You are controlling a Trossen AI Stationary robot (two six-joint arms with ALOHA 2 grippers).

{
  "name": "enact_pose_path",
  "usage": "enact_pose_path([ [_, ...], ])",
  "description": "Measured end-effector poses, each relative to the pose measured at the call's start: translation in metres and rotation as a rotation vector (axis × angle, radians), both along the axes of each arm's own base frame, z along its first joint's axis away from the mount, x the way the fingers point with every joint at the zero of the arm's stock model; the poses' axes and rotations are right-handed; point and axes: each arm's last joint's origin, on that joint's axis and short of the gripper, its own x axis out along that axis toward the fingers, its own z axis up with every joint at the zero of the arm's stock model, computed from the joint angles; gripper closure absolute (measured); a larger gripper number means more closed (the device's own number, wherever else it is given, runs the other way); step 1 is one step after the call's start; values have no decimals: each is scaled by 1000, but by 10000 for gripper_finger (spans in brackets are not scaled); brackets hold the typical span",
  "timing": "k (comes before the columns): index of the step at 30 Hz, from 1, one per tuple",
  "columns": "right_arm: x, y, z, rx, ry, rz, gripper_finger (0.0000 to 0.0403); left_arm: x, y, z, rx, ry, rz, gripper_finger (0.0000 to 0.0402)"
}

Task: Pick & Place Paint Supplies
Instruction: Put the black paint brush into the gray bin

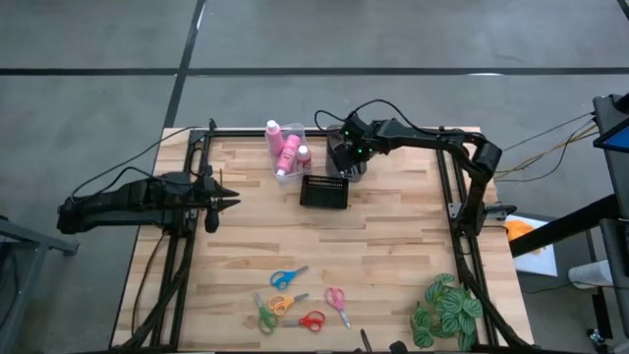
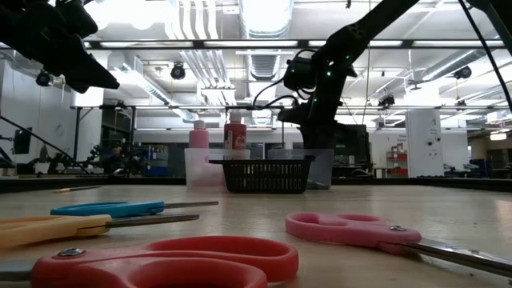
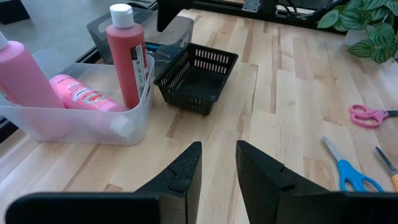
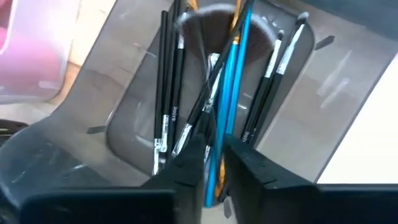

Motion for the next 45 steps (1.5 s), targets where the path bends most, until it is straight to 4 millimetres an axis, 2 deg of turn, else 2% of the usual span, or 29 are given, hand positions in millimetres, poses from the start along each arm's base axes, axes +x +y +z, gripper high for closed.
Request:
enact_pose_path([
  [6, -1, 0, -2, 6, 3, 10, 286, 0, 0, 0, 0, 0, 0, 299],
  [16, -1, 1, 1, -3, -1, 34, 278, 0, 0, 0, 0, 0, 0, 299],
  [21, -2, 6, 15, -41, -31, 83, 278, 0, 0, 0, 0, 0, 0, 299],
  [29, -7, 17, 56, -172, -161, 171, 278, 0, 0, 0, 0, 0, 0, 299],
  [37, -23, 41, 88, -335, -341, 269, 278, 0, 0, 0, 0, 0, 0, 299],
  [40, -33, 55, 91, -395, -431, 308, 278, 0, 0, 0, 0, 0, 0, 299],
  [45, -59, 79, 84, -453, -566, 376, 278, 0, 0, 0, 0, 0, 0, 299],
])
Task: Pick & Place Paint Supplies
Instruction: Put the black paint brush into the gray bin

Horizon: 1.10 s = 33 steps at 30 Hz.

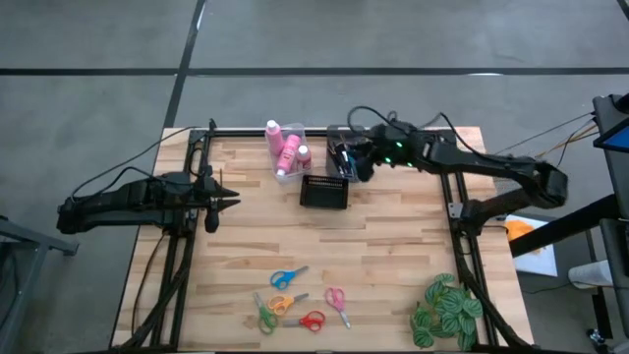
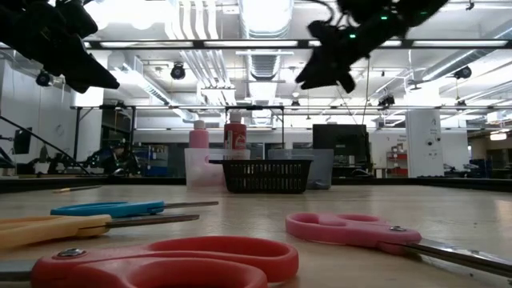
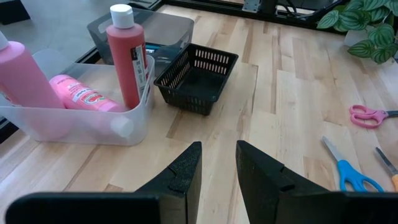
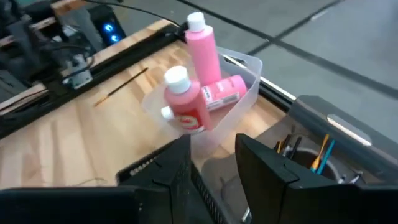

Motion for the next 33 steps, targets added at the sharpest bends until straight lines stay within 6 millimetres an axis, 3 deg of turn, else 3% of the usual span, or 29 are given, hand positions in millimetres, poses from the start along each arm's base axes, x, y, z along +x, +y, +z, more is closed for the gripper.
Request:
enact_pose_path([
  [12, -69, 58, -17, -91, -101, 142, 278, 0, 0, 0, 0, 0, 0, 299],
  [18, -97, 72, -24, -112, -168, 167, 278, 0, 0, 0, 0, 0, 0, 299],
  [25, -111, 75, -23, -123, -224, 163, 278, 0, 0, 0, 0, 0, 0, 299],
  [33, -112, 76, -21, -145, -224, 173, 278, 0, 0, 0, 0, 0, 0, 299],
])
